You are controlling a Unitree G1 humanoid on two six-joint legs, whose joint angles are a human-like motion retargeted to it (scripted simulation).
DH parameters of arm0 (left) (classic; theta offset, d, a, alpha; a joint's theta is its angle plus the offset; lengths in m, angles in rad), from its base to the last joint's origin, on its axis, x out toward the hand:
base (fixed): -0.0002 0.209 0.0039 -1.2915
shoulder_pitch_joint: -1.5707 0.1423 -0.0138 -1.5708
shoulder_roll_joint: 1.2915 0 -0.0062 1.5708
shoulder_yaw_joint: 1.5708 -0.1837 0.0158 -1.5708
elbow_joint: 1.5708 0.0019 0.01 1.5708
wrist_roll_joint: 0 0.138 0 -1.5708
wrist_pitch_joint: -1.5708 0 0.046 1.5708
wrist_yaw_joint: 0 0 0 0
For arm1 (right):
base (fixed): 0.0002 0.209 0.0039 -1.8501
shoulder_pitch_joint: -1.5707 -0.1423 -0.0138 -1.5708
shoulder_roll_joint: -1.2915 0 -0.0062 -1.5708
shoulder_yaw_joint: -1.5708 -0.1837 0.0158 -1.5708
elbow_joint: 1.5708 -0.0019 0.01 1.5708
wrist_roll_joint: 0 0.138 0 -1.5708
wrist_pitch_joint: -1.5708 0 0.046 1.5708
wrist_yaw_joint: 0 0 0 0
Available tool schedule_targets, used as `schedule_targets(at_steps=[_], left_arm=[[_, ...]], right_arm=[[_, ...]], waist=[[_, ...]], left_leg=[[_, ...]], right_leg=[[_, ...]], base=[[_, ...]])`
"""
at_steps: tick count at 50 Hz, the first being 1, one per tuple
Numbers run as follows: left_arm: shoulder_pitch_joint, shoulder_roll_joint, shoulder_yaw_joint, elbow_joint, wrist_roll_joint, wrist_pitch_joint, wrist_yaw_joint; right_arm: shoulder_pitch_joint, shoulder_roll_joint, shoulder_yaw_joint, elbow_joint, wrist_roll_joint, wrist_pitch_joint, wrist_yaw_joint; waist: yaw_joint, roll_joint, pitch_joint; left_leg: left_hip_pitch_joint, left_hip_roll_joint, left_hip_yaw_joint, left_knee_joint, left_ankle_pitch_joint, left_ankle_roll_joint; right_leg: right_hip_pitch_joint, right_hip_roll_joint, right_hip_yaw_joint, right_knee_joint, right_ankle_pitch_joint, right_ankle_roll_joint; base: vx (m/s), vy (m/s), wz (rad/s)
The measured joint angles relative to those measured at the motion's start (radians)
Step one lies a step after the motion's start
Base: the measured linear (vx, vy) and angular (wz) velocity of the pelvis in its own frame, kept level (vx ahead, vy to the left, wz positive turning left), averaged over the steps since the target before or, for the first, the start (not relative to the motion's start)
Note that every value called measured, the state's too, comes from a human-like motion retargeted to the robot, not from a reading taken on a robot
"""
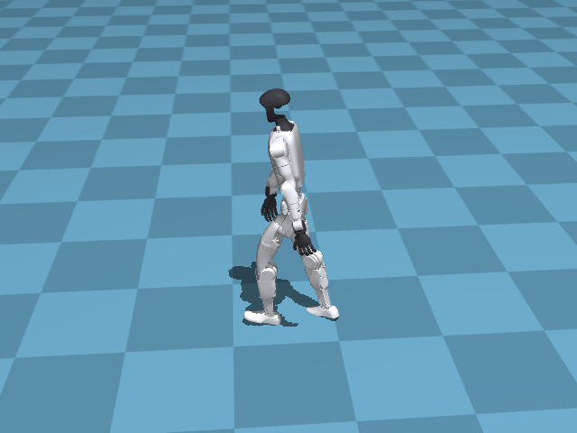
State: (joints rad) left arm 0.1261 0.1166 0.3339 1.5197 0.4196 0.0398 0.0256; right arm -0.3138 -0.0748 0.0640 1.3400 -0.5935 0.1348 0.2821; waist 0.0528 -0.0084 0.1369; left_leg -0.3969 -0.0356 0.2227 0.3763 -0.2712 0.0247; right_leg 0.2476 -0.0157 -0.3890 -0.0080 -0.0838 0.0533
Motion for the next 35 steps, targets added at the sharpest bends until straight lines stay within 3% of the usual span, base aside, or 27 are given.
schedule_targets(at_steps=[2, 5, 10, 14, 18, 22, 26, 31, 33, 35], left_arm=[[-0.01, -0.023, 0.022, -0.006, -0.046, 0.002, -0.024], [-0.024, -0.018, -0.014, -0.033, 0.003, 0.001, -0.077], [-0.069, 0.009, -0.073, -0.103, 0.134, -0.02, -0.086], [-0.102, 0.035, -0.066, -0.095, 0.094, 0.006, -0.068], [-0.156, 0.078, -0.079, -0.084, 0.064, 0.047, -0.1], [-0.233, 0.118, -0.089, -0.082, 0.073, 0.082, -0.092], [-0.289, 0.132, -0.105, -0.096, 0.063, 0.076, -0.075], [-0.35, 0.13, -0.144, -0.146, 0.054, 0.059, -0.11], [-0.378, 0.127, -0.168, -0.173, 0.064, 0.048, -0.134], [-0.408, 0.122, -0.192, -0.198, 0.077, 0.037, -0.166]], right_arm=[[-0.009, 0.023, 0.029, 0.021, -0.011, -0.004, -0.008], [0.006, 0.057, 0.067, 0.066, 0.001, -0.002, -0.043], [0.012, 0.058, 0.106, 0.085, -0.017, 0.017, -0.02], [0.016, 0.051, 0.139, 0.053, -0.082, 0.017, -0.007], [0.045, 0.028, 0.114, 0.034, -0.083, -0.027, -0.056], [0.097, -0.001, 0.042, 0.052, 0.036, -0.074, -0.221], [0.158, -0.029, -0.047, 0.093, 0.143, -0.063, -0.264], [0.213, -0.075, -0.124, 0.184, 0.242, -0.074, -0.25], [0.232, -0.094, -0.141, 0.215, 0.271, -0.086, -0.265], [0.253, -0.112, -0.156, 0.239, 0.279, -0.082, -0.272]], waist=[[0.009, -0.026, 0.002], [0.032, -0.054, 0.0], [0.103, -0.089, 0.0], [0.035, -0.044, 0.001], [-0.06, 0.008, 0.014], [-0.103, 0.011, 0.023], [-0.143, -0.013, 0.029], [-0.186, -0.06, 0.065], [-0.19, -0.09, 0.087], [-0.193, -0.135, 0.101]], left_leg=[[-0.026, -0.03, -0.035, 0.051, -0.008, 0.08], [-0.006, -0.052, -0.047, 0.089, -0.024, 0.159], [0.069, -0.048, -0.003, 0.043, -0.052, 0.184], [0.145, -0.003, -0.013, 0.003, -0.06, 0.194], [0.212, 0.038, -0.053, -0.026, -0.07, 0.199], [0.26, 0.032, -0.037, -0.064, -0.043, 0.222], [0.318, -0.004, -0.024, -0.117, 0.0, 0.237], [0.412, -0.055, -0.015, -0.143, 0.023, 0.237], [0.44, -0.092, -0.039, -0.117, 0.06, 0.237], [0.456, -0.156, -0.08, -0.088, 0.087, 0.237]], right_leg=[[0.006, -0.041, -0.008, 0.031, 0.0, 0.05], [0.022, -0.069, -0.069, 0.057, 0.078, 0.027], [0.028, -0.126, -0.155, 0.13, 0.152, 0.103], [-0.021, -0.1, -0.123, 0.341, 0.151, 0.123], [-0.142, -0.064, -0.122, 0.627, 0.067, 0.151], [-0.302, -0.093, -0.152, 0.801, -0.034, 0.14], [-0.428, -0.07, -0.13, 0.696, -0.122, 0.108], [-0.523, -0.004, 0.024, 0.398, -0.222, 0.005], [-0.532, 0.002, 0.085, 0.31, -0.154, -0.006], [-0.525, -0.024, 0.116, 0.266, 0.058, 0.083]], base=[[0.35, 0.24, -0.22], [0.48, 0.24, 0.02], [0.35, 0.2, -0.23], [0.38, 0.18, 0.03], [0.29, 0.12, 0.39], [0.29, 0.09, 0.06], [0.27, -0.01, 0.05], [0.33, -0.08, 0.04], [0.4, -0.29, -0.08], [0.48, -0.37, -0.09]])
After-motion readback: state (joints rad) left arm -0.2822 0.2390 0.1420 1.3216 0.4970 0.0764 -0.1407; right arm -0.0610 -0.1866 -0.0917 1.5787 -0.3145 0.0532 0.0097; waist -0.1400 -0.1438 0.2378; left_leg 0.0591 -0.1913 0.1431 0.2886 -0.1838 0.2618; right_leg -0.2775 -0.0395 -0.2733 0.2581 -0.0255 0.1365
